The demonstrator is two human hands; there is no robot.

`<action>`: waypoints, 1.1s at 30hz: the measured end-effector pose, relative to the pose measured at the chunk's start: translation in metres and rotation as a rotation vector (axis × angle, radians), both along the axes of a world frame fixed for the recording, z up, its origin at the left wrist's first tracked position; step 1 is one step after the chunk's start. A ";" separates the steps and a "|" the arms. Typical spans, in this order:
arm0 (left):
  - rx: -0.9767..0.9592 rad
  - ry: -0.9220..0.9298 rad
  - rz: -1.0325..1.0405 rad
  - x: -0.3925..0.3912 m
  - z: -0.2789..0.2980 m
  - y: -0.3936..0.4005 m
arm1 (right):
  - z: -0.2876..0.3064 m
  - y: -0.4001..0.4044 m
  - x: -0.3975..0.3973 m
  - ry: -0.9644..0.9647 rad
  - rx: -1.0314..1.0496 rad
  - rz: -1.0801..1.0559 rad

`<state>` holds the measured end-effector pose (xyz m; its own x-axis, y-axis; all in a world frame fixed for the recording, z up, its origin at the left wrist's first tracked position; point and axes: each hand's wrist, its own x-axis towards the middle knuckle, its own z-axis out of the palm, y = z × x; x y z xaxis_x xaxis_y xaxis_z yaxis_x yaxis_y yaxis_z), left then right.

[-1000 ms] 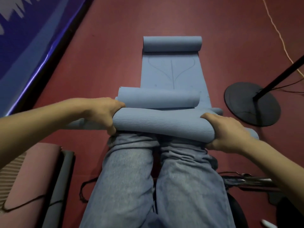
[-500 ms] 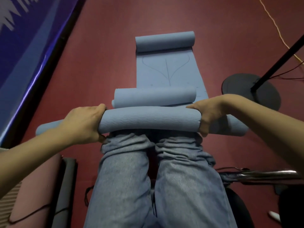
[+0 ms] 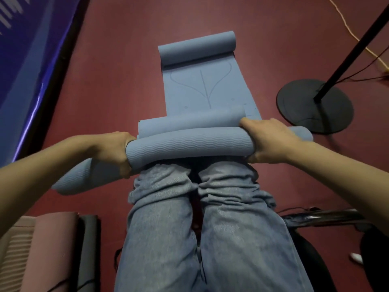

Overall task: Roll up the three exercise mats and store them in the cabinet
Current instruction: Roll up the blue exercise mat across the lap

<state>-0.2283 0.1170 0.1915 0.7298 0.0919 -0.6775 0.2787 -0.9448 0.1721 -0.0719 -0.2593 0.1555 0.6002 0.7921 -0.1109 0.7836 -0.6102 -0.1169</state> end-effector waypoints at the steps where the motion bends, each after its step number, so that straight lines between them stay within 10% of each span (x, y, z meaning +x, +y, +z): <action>1: -0.013 0.004 0.002 0.003 0.001 0.000 | 0.002 0.001 0.002 0.018 -0.011 -0.020; 12: 0.345 -0.552 -0.043 -0.065 -0.020 -0.019 | 0.032 0.026 0.014 0.272 -0.198 -0.080; 33: 0.229 -0.319 -0.087 -0.124 0.060 -0.043 | 0.089 -0.021 -0.048 0.541 -0.318 0.049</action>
<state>-0.3519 0.0742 0.2515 0.9118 0.1427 -0.3850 0.1627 -0.9865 0.0196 -0.1202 -0.2806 0.2444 0.3569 0.6955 -0.6236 0.6921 -0.6452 -0.3235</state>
